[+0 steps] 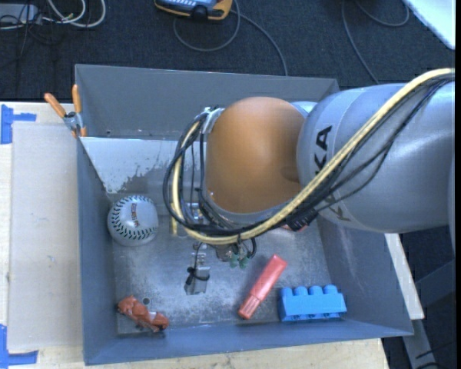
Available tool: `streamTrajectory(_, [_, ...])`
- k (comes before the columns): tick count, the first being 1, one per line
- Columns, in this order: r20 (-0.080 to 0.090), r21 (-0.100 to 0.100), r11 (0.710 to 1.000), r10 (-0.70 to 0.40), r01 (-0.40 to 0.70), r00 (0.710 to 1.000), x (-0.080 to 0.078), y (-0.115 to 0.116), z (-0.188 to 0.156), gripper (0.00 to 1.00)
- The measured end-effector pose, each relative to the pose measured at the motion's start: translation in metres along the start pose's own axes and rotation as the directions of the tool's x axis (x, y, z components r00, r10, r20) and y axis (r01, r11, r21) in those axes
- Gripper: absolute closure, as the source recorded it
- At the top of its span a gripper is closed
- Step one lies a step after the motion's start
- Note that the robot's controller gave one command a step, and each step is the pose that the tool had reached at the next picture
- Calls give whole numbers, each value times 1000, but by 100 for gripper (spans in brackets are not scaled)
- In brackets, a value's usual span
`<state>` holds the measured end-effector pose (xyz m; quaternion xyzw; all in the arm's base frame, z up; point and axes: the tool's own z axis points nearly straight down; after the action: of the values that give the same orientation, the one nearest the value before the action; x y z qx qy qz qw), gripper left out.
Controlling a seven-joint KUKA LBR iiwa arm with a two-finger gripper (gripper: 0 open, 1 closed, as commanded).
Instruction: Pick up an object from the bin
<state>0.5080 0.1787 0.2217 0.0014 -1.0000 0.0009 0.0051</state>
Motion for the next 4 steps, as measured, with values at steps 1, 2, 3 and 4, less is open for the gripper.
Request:
streamTrajectory(1, [8, -1, 1000, 4, -4, 1000, -2, -1, -4, 0])
streamTrajectory(2, [6, -2, 996, -93, 93, 996, 5, -23, -2, 0])
streamTrajectory(3, [1, 1, 992, -128, 128, 992, 6, -24, -48, 0])
streamTrajectory(4, [16, -1, 963, -268, 268, 963, 1, -48, -66, 0])
